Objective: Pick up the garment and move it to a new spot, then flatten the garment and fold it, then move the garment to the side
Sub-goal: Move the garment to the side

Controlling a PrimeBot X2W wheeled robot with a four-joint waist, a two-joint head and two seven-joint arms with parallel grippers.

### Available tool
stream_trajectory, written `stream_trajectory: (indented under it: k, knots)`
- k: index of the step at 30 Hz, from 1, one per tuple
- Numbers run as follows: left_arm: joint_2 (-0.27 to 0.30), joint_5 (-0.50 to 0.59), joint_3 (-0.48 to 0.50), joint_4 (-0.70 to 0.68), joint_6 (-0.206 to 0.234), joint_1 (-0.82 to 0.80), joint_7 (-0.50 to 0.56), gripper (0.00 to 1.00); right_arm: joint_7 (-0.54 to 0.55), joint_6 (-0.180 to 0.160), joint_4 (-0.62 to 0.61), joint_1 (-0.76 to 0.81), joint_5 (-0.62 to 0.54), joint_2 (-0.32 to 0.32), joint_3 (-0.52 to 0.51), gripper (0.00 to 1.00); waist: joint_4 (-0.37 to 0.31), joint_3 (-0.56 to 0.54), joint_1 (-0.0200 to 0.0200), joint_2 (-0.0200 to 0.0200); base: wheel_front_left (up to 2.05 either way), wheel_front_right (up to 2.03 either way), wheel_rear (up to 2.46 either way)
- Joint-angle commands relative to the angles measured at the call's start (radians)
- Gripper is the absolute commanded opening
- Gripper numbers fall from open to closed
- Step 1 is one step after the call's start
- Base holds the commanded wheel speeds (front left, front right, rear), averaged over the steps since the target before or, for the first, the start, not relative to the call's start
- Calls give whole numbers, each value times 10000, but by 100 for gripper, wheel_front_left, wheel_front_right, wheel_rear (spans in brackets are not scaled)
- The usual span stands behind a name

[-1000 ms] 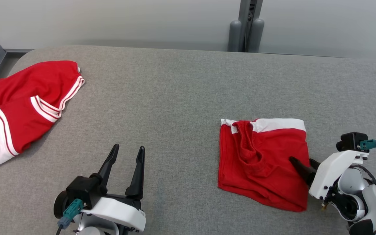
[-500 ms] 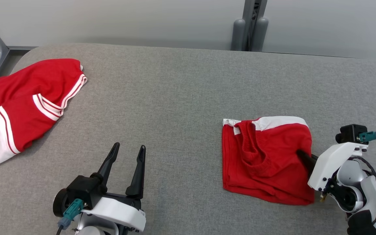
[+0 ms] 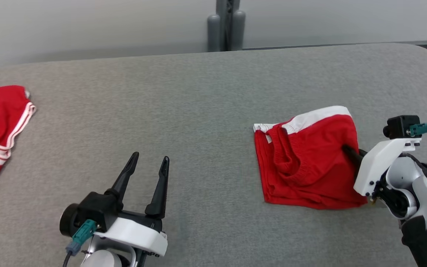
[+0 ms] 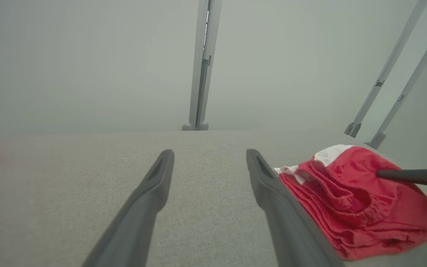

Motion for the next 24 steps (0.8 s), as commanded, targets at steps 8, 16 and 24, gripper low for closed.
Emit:
stream_trajectory:
  k: [8,16,24]
  knots:
    - [213,194,93,-327,145,-563,188,100,-263,-2,249,-1181,-67,-111,523,0,-2507,899,0,-1,0,0,0]
    - [423,415,47,-590,173,-1091,480,100,-716,-2,718,-2122,121,1,843,0,-3438,1717,0,-1,0,0,0]
    - [450,597,-110,-682,137,-1522,676,100,-1295,-3,1310,-2819,163,-13,1109,0,-3542,2016,0,-1,0,0,0]
